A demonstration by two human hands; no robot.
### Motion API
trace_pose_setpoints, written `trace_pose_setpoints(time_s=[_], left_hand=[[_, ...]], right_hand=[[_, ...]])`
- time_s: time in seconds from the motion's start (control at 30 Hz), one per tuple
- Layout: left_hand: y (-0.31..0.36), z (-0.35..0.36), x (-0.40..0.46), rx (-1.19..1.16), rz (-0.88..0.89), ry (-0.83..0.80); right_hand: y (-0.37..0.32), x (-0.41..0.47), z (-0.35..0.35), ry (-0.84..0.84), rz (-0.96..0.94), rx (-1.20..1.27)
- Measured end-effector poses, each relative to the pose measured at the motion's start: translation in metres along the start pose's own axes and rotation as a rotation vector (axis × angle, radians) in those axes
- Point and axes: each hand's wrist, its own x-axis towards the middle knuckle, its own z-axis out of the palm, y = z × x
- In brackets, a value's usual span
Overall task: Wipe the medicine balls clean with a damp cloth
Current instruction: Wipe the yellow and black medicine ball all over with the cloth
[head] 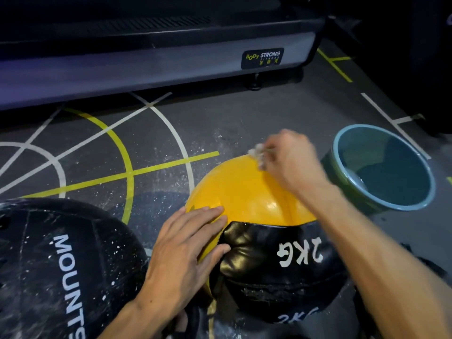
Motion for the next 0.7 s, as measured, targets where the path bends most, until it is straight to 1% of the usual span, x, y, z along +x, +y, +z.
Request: trace_pose_setpoints(time_s=[0.1,0.17,0.23,0.3,0.37,0.4,0.6,0.7], left_hand=[[-0.003,-0.004,0.003,-0.004,-0.029,-0.037],[-0.002,-0.005,0.005,-0.001,-0.028,-0.057],[-0.001,-0.007,0.007,0.003,-0.03,-0.071],[-0.004,-0.01,0.008,0.022,-0.049,-0.078],[-0.008,-0.015,0.008,0.042,-0.085,-0.089],[-0.009,-0.018,0.008,0.051,-0.104,-0.098],[-0.009,-0.026,0.02,0.126,-0.114,-0.124],[-0.013,-0.034,0.034,0.189,-0.138,-0.175]], right_hand=[[0.067,-0.015,-0.017,0.018,0.277,-0.002],[0.086,-0.027,-0.021,0.018,0.406,0.066],[0.083,-0.027,-0.018,0.058,0.427,0.136],[0.065,-0.02,-0.013,0.114,0.353,0.224],[0.047,-0.017,-0.01,0.108,0.246,0.199],[0.046,-0.016,-0.01,0.096,0.229,0.171],[0.103,-0.046,-0.029,-0.061,0.503,0.164],[0.12,-0.073,-0.026,-0.077,0.596,0.292]])
